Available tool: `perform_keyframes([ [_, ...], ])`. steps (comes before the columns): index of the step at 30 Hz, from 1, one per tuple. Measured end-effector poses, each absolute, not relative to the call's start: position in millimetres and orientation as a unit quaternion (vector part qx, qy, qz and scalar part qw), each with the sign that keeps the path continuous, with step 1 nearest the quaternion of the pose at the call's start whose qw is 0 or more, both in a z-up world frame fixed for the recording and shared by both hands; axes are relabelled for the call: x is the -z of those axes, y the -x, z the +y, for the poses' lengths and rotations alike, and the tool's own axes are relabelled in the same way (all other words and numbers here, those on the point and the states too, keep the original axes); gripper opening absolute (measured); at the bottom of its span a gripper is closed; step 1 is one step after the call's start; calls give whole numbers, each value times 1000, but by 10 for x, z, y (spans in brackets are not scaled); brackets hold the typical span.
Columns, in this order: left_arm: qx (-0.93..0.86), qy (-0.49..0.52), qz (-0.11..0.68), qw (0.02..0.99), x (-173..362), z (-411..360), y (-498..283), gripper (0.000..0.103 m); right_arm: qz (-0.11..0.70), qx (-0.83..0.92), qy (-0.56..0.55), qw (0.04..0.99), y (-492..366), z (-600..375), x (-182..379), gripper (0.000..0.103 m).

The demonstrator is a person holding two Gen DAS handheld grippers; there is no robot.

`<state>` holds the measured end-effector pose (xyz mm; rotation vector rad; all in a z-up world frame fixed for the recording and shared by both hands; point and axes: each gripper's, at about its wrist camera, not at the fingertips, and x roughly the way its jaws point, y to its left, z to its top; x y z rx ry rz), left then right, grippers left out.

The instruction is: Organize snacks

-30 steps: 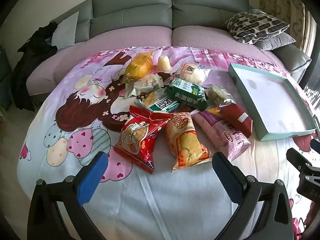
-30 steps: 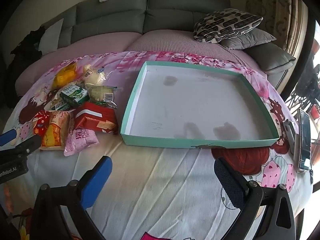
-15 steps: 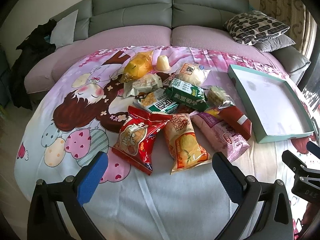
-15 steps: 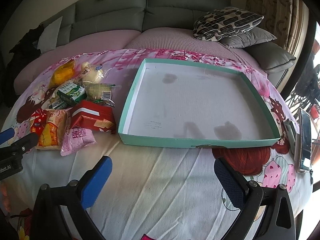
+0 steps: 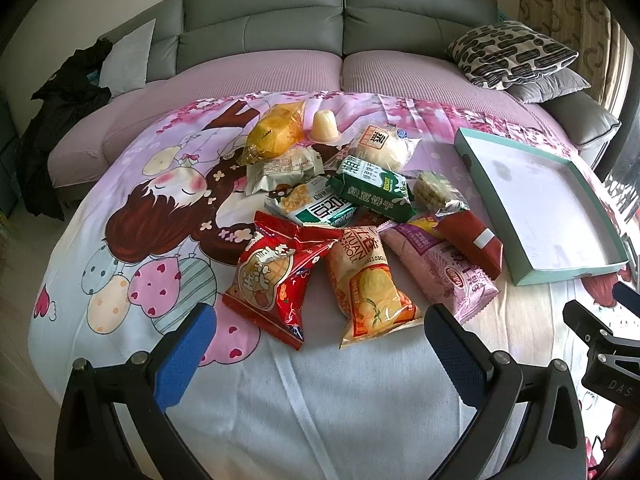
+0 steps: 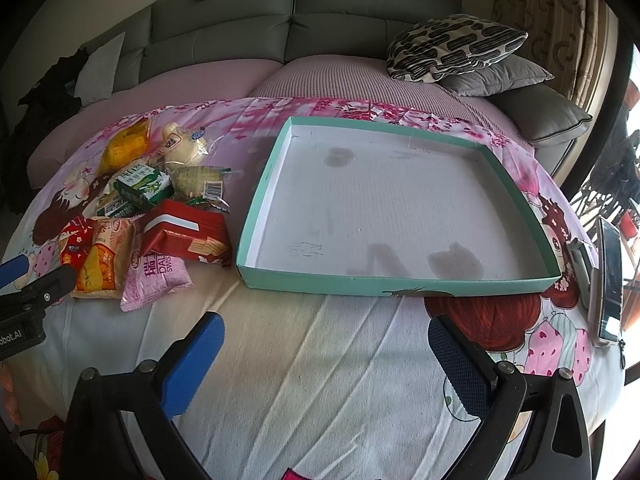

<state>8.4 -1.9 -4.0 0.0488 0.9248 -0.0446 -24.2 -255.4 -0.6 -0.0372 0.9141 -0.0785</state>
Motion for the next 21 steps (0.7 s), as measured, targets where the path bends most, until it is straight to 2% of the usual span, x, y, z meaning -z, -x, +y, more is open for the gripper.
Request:
perform_keyframes([
  [21,24,-25,446,894,50,-16,-88,103,443,38,24,895,234,-2529,39,103],
])
